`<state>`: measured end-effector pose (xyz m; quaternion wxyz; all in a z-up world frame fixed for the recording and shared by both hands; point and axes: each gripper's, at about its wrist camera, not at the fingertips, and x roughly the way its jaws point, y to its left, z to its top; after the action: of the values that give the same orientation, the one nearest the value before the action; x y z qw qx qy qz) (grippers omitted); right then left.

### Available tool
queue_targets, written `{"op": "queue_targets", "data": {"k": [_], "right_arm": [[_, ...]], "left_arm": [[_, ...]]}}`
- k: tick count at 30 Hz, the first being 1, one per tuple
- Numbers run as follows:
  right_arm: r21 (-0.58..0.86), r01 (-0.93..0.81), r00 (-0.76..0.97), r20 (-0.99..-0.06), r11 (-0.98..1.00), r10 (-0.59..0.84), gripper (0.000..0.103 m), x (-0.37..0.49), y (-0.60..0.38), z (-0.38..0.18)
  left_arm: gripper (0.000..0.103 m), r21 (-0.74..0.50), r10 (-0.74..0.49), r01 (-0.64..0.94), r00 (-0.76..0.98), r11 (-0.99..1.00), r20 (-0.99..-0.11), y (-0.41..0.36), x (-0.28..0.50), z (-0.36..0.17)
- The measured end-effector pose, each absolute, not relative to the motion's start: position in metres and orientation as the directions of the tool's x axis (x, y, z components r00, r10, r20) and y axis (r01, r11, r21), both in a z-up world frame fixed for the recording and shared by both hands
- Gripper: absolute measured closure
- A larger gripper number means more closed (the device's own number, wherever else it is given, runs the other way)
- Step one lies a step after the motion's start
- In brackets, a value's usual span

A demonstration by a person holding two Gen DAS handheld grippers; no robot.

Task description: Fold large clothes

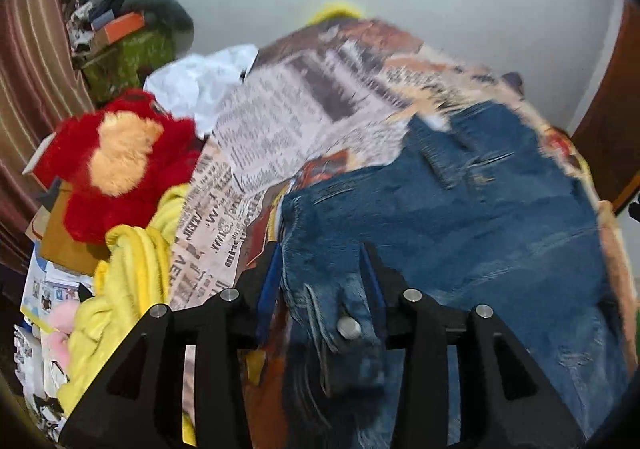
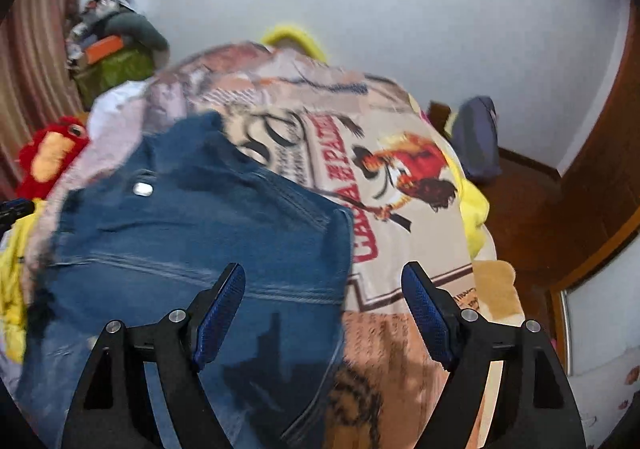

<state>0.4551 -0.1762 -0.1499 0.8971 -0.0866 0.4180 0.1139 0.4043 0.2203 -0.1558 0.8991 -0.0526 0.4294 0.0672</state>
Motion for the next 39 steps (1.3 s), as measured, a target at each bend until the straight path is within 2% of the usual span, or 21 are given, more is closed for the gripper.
{"op": "queue_targets", "data": {"k": [2,6,8,10,15,20,25,30,35,39], "right_arm": [[-0.022,-0.292,0.628,-0.758,0.956,0.174,0.022,0.435,-0.175,-0.131],[0.038,-0.293,0.632,-0.742,0.955,0.224,0.008,0.4,-0.178,-0.104],[0.052,-0.286,0.643,-0.73,0.957,0.232,0.007,0.377,-0.18,-0.091],[0.059,-0.296,0.645,-0.724,0.953,0.245,0.007,0.359,-0.182,-0.083],[0.067,-0.329,0.648,-0.709,0.942,0.277,0.006,0.309,-0.19,-0.079],[0.054,-0.323,0.626,-0.736,0.945,0.256,0.005,0.27,-0.199,-0.101],[0.049,-0.304,0.577,-0.785,0.951,0.225,0.005,0.245,-0.208,-0.133],[0.084,-0.243,0.523,-0.828,0.966,0.204,0.005,0.234,-0.223,-0.162],[0.136,-0.159,0.446,-0.874,0.978,0.194,0.005,0.23,-0.24,-0.19],[0.205,-0.137,0.397,-0.885,0.969,0.243,0.005,0.226,-0.243,-0.204]], "left_arm": [[0.06,-0.039,0.068,-0.149,0.649,0.988,-0.758,0.213,0.388,-0.139],[0.044,-0.032,0.063,-0.123,0.694,0.992,-0.717,0.202,0.346,-0.11],[0.035,-0.026,0.061,-0.111,0.709,0.993,-0.703,0.197,0.324,-0.098],[0.02,-0.034,0.056,-0.109,0.719,0.993,-0.693,0.196,0.305,-0.09],[0.007,-0.066,0.033,-0.106,0.733,0.992,-0.68,0.195,0.259,-0.083],[0.006,-0.122,0.011,-0.139,0.701,0.983,-0.713,0.201,0.222,-0.103],[0.006,-0.187,-0.013,-0.218,0.618,0.958,-0.786,0.211,0.196,-0.155],[0.006,-0.168,0.003,-0.276,0.529,0.946,-0.849,0.219,0.178,-0.2],[0.006,-0.258,-0.098,-0.297,0.461,0.919,-0.882,0.218,0.163,-0.237],[0.006,-0.326,-0.177,-0.302,0.432,0.896,-0.884,0.211,0.157,-0.257]]}}
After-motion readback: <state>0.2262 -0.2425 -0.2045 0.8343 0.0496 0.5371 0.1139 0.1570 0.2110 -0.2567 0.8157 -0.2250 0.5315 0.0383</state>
